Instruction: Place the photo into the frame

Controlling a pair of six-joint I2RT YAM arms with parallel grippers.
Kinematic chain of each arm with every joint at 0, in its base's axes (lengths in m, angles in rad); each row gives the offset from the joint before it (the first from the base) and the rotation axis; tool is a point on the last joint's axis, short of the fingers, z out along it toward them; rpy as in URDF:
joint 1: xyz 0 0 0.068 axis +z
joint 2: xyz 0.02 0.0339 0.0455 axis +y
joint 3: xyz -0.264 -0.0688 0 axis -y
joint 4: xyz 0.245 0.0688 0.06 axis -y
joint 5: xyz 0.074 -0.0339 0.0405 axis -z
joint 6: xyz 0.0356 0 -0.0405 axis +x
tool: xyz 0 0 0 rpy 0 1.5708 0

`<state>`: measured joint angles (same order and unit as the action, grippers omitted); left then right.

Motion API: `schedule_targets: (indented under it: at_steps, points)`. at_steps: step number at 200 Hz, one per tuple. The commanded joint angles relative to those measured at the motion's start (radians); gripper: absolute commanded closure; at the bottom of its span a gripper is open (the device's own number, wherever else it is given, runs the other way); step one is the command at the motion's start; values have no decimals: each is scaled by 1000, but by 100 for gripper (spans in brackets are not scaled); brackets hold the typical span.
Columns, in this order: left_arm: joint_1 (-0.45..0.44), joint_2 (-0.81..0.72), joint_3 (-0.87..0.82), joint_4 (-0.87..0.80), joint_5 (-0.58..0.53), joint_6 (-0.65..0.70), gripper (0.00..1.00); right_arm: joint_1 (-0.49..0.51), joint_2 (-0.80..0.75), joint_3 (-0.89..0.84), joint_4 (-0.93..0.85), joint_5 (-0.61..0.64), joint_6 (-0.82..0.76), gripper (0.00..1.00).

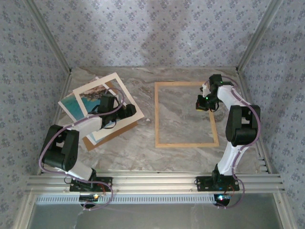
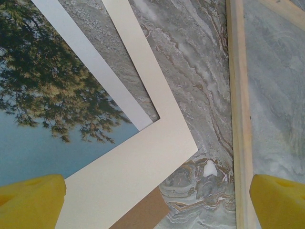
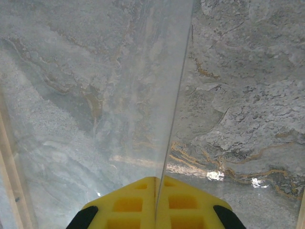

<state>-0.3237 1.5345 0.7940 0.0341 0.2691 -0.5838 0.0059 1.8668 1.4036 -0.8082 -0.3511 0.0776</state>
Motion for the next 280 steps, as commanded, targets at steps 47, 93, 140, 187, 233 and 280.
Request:
schedule_targets:
  at_steps: [47,93,140,187,233,280]
  points:
    - [-9,15,29,3,-5,19,1,-6,28,50,-63,41,-30,100]
    - [-9,23,33,3,0,15,1,-6,43,71,-78,61,-31,100]
    - [-10,21,34,0,-1,15,1,-2,54,81,-91,94,-30,100]
    - [-11,20,32,-3,-2,16,1,3,48,70,-95,103,-32,100]
    - [-11,22,33,-4,-5,16,1,5,43,59,-98,116,-28,100]
    - [-12,27,33,-2,-2,15,1,7,39,52,-104,129,-28,100]
